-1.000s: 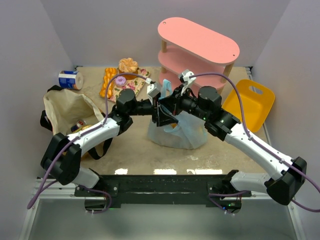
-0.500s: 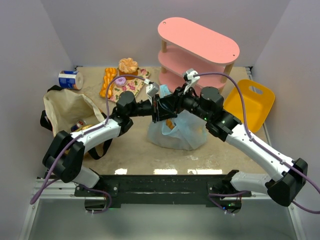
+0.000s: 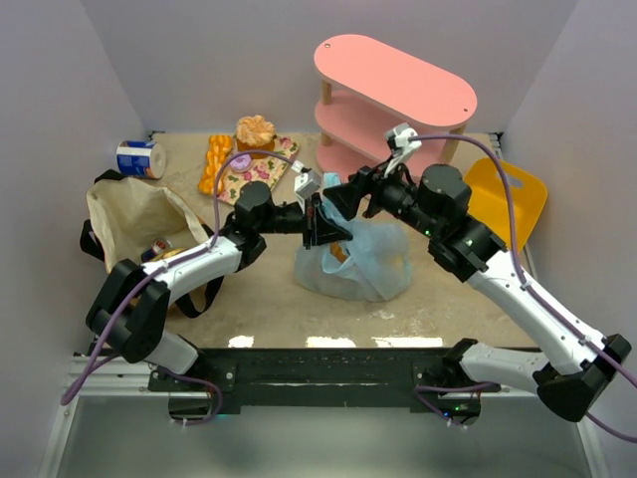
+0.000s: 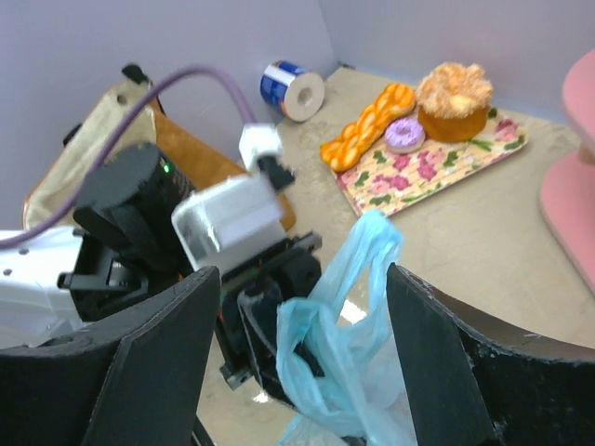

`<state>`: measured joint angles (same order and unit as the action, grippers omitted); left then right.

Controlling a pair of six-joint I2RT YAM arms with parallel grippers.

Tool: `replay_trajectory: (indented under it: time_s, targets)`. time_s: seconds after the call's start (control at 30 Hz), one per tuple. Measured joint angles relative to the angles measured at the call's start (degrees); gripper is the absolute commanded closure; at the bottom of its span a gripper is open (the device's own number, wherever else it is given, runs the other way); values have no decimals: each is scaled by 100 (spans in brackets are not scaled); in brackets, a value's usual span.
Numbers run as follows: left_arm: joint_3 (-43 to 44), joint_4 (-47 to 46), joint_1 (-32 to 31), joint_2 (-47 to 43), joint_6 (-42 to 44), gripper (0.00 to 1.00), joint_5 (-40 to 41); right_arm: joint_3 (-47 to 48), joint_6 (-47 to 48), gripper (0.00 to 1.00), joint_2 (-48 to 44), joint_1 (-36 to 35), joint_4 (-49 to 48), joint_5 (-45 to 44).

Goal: Place the mixed food into the grocery bags and tie them

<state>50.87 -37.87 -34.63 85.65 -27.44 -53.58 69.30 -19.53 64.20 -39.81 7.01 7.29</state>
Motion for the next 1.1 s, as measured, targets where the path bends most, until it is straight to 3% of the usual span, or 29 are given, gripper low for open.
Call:
replay_trajectory:
  time_s: [0.27,0.5,0.7,0.8,0.83,0.9,0.93,0.97,1.0,1.1]
  targets:
    - [188,863,-120,24,887,100,-260,184,-175,16,116,1180,83,846]
    - [238,1217,-153,28,1215,100,-304,-81,-348,15,433,1172,-129,1810]
    - [282,1342,-190,39,1322,100,-302,-426,-599,32,590,1141,-439,2280]
    - [308,1375,-195,42,1355,100,-295,-581,-732,49,702,1069,-651,2457]
    - [313,1412,-195,48,1362,100,-304,-601,-776,64,726,1038,-710,2500]
    - [315,1530,-184,74,1366,100,-258,-608,-863,82,765,966,-841,2586]
    - [319,1552,-181,83,1370,99,-247,-612,-868,95,765,938,-883,2586]
    - [323,1606,-181,83,1381,90,-227,-636,-883,100,758,916,-942,2557]
    - [328,1663,-181,81,1432,72,-229,-669,-901,100,737,914,-984,2481]
    - [415,1947,-219,76,1637,43,-116,-772,-935,100,643,931,-1001,2260]
